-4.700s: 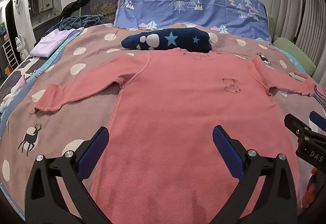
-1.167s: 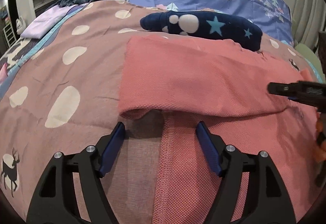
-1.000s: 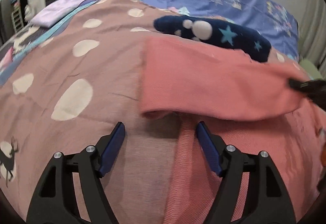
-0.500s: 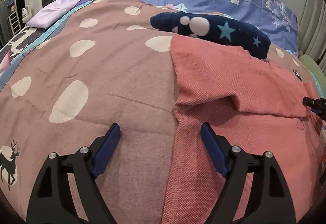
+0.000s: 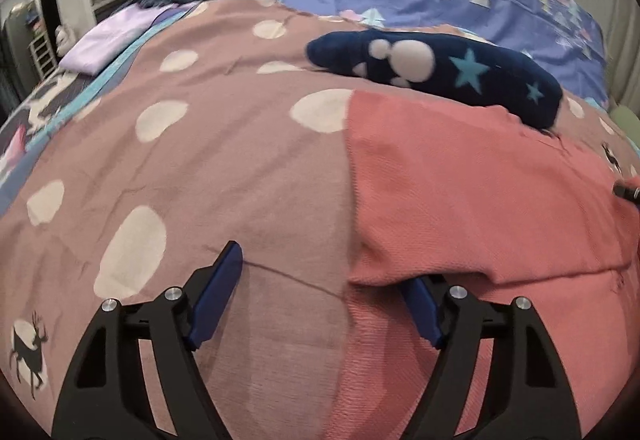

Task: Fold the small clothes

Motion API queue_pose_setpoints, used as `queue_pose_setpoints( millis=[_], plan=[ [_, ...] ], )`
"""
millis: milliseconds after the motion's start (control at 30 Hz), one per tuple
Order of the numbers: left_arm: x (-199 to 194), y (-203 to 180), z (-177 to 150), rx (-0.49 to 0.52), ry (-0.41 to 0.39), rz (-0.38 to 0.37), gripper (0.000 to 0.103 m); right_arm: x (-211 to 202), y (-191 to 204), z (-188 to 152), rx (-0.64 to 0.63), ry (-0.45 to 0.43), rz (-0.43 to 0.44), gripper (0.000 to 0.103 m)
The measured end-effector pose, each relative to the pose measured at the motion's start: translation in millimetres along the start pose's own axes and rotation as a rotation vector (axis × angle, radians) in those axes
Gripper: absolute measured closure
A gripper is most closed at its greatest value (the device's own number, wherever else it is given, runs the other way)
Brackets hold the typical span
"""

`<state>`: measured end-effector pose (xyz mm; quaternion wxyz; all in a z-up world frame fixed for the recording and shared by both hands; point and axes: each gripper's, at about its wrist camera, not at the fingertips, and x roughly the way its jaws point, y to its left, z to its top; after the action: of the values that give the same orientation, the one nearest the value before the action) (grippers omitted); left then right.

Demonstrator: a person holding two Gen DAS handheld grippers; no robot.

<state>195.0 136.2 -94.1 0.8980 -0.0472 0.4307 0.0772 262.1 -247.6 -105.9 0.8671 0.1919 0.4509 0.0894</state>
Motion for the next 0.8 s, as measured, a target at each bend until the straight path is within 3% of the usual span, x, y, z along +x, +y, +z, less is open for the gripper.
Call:
queue_pose_setpoints(
  millis=[67, 133, 200, 233, 367, 500, 567, 600, 667, 800],
  plan=[
    [-2, 11, 0, -0.048, -0.006, -0.021, 0.03, -8, 6, 2, -0.037, -0.067, -0.094, 0.099],
    [-2, 16, -1, -0.073, -0.011, -0.037, 0.03, -17, 9, 1, -0.074, -0.136, -0.096, 0.096],
    [-2, 17, -2, -0.079, -0.013, -0.034, 0.03, -10, 4, 0, -0.082, -0.107, -0.156, 0.079],
    [-2, 16, -2, -0.078, -0.015, -0.034, 0.03, -4, -1, -2, -0.072, -0.057, -0.159, 0.079],
    [-3, 18, -4, -0.085, -0.02, -0.053, 0.03, -31, -10, -18, -0.063, -0.094, -0.097, 0.073],
    [-8, 19, -5, -0.083, -0.032, -0.07, 0.032, -56, -4, -45, -0.114, -0.088, -0.016, 0.073],
    [-14, 19, -5, -0.076, -0.052, -0.1, 0.044, -42, 2, -57, -0.177, -0.01, -0.102, 0.074],
    [-17, 19, -6, -0.066, -0.063, -0.112, 0.052, -30, 0, -61, -0.196, 0.02, -0.158, 0.081],
    [-21, 16, -7, -0.048, -0.073, -0.106, 0.057, -28, -9, -66, -0.169, -0.012, -0.137, 0.082],
    [-18, 15, -8, -0.031, -0.048, -0.106, 0.059, -43, -12, -64, -0.124, -0.05, -0.085, 0.097]
  ],
)
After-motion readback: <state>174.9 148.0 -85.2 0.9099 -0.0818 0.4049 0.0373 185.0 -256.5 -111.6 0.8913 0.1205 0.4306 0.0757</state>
